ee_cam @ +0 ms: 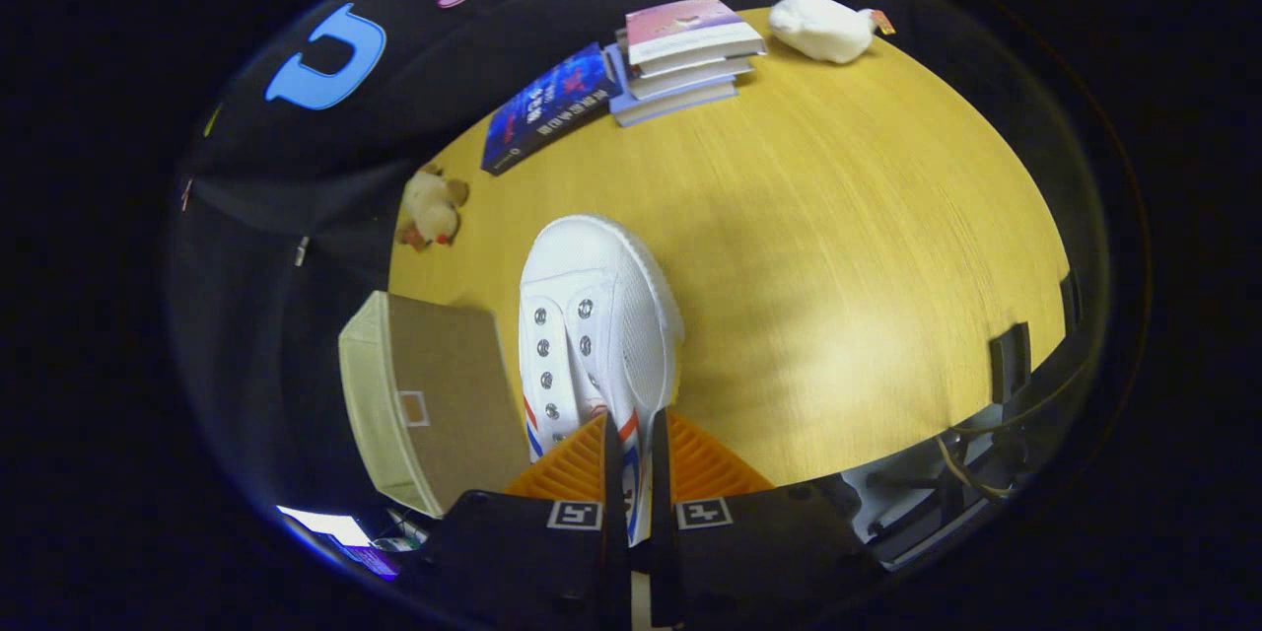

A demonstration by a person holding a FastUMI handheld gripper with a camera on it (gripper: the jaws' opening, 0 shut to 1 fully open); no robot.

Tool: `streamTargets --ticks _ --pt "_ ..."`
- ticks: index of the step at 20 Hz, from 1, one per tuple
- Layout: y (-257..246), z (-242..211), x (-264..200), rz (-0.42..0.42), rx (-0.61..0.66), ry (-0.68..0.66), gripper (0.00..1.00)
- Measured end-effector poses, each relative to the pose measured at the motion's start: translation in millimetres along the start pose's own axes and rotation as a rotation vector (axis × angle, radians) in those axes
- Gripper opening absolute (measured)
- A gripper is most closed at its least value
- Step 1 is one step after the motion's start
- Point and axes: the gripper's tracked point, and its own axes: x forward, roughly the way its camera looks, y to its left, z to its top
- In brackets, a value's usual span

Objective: Open the storage box then place both shoes into the box .Put the left shoe in first, then the right shoe, with the right side of both shoes facing outward in a uniform manner.

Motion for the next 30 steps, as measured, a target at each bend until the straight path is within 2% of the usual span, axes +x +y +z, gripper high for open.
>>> streamTargets --ticks 5,9,12,16,21,23,24,25,27,29,30 --pt "106 10 -15 0.137 -0.11 0.005 0.12" --pt "183 -5 -13 0.238 -0.15 0.06 0.12" --pt "225 -23 2 0.272 -0.176 0.115 0.12" --pt "249 -49 35 0.235 -0.232 0.193 0.12" --pt "231 -62 71 0.077 -0.29 0.232 0.12" --pt "220 -66 78 0.03 -0.313 0.256 0.12" --pt "221 -67 77 0.039 -0.313 0.262 0.12" --pt "232 -65 76 0.078 -0.29 0.253 0.18" --pt "247 -59 70 0.15 -0.248 0.232 0.6" --pt "241 -52 70 0.137 -0.256 0.207 1.0" --pt "234 -51 69 0.12 -0.266 0.206 0.99"
